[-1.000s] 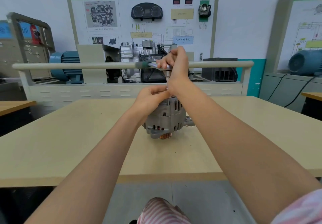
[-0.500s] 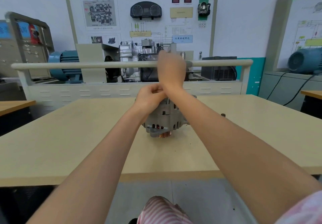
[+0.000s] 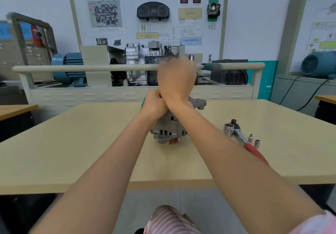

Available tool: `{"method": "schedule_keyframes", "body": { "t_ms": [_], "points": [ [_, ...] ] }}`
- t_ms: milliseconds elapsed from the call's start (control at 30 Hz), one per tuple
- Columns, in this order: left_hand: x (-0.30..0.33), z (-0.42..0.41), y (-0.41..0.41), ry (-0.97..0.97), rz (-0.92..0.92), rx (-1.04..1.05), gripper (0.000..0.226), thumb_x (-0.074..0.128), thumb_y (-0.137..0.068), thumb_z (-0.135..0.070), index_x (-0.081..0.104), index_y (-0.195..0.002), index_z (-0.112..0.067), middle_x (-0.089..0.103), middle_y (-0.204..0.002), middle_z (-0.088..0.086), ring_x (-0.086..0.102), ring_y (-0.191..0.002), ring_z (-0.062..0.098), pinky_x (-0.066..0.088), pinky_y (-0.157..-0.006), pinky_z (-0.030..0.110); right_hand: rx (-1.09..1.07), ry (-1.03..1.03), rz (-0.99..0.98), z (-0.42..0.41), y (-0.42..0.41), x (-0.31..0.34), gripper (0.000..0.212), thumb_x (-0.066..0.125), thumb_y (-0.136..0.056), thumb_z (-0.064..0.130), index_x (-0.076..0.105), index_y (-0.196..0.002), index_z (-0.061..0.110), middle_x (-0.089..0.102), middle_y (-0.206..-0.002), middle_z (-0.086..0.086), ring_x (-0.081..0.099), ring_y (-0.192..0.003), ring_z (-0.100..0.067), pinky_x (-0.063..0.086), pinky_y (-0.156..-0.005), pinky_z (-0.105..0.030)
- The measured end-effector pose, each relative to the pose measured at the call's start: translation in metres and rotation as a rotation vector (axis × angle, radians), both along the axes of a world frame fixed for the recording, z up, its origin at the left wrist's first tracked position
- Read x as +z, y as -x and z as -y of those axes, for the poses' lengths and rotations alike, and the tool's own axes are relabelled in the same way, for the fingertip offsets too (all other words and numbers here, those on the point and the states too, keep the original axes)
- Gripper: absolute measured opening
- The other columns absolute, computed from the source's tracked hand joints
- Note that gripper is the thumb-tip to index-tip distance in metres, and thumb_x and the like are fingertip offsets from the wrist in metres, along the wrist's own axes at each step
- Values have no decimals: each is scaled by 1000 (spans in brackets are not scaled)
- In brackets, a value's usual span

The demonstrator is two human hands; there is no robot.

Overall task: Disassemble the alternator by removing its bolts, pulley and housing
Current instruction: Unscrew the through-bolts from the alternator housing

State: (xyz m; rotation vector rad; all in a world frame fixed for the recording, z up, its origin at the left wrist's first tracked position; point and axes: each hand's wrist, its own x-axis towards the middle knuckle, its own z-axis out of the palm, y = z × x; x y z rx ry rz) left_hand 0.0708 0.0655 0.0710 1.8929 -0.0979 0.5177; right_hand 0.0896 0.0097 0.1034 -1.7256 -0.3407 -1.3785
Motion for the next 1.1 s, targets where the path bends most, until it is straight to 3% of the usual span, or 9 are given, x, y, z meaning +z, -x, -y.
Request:
{"method": "schedule_keyframes", "body": {
  "t_ms": [67, 167, 333, 500, 633, 700, 867, 967, 1100],
  "points": [
    [1, 0, 0, -8, -5, -9, 31, 57, -87, -7, 53, -60, -21, 55, -54, -7, 48, -62, 13, 37, -55, 26, 39, -7, -6, 1, -1, 5, 39, 50, -88, 16, 37, -51, 14, 40, -57, 6, 38, -69, -15, 32, -75, -28],
    [0, 1, 3, 5, 11, -90, 16, 64, -86, -14, 65, -75, -25, 69, -74, -6, 65, -85, 19, 52, -81, 36, 536, -207, -175, 8, -4, 23, 50, 45, -89, 13, 27, -43, 19, 28, -39, 10, 30, -46, -10, 27, -52, -23],
    [-2, 0, 3, 0, 14, -137, 7, 66, -86, -27, 73, -88, -27, 74, -90, -6, 67, -95, 14, 49, -96, 42, 1231, -518, -451, 17, -14, 34, 58, 35, -89, 11, 34, -32, 18, 29, -35, -1, 30, -45, -20, 42, -61, -31],
    [-2, 2, 4, 6, 21, -106, 15, 64, -88, -19, 68, -78, -28, 72, -85, -4, 66, -92, 17, 51, -88, 36, 958, -532, -314, 10, -5, 25, 45, 37, -91, 12, 35, -46, 15, 35, -42, 1, 37, -49, -15, 42, -62, -28],
    [-1, 0, -1, -30, -24, 18, 29, 53, -91, -5, 49, -64, -15, 50, -64, 0, 42, -67, 13, 35, -54, 23, -42, 87, -18, -3, -2, -2, 26, 46, -87, 19, 48, -62, 14, 44, -70, 3, 40, -76, -15, 33, -82, -30],
    [-1, 1, -2, -26, -32, 22, 30, 52, -91, -3, 47, -64, -14, 48, -63, 1, 39, -62, 11, 33, -50, 20, -195, 150, -39, -3, -3, -1, 24, 47, -87, 23, 58, -71, 10, 49, -80, 0, 42, -86, -19, 28, -90, -31],
    [-3, 4, 4, -23, 48, -82, 27, 59, -88, -11, 63, -68, -27, 66, -67, -9, 61, -73, 10, 48, -69, 25, 566, -226, -164, 9, -3, 19, 47, 44, -89, 14, 28, -46, 18, 29, -40, 11, 29, -48, -9, 27, -52, -24],
    [-4, 3, 5, -30, 65, -142, 14, 62, -89, -19, 69, -80, -28, 72, -84, -5, 66, -87, 12, 49, -80, 26, 1051, -621, -344, 21, -8, 30, 46, 34, -90, 12, 28, -45, 18, 28, -40, 1, 31, -43, -15, 38, -59, -28],
    [-4, 3, 5, -17, 73, -149, 12, 62, -89, -18, 71, -86, -25, 72, -87, -5, 66, -91, 14, 49, -85, 29, 1071, -692, -342, 21, -7, 28, 45, 34, -91, 11, 29, -47, 17, 32, -44, -2, 36, -47, -17, 44, -57, -25]
  ]
}}
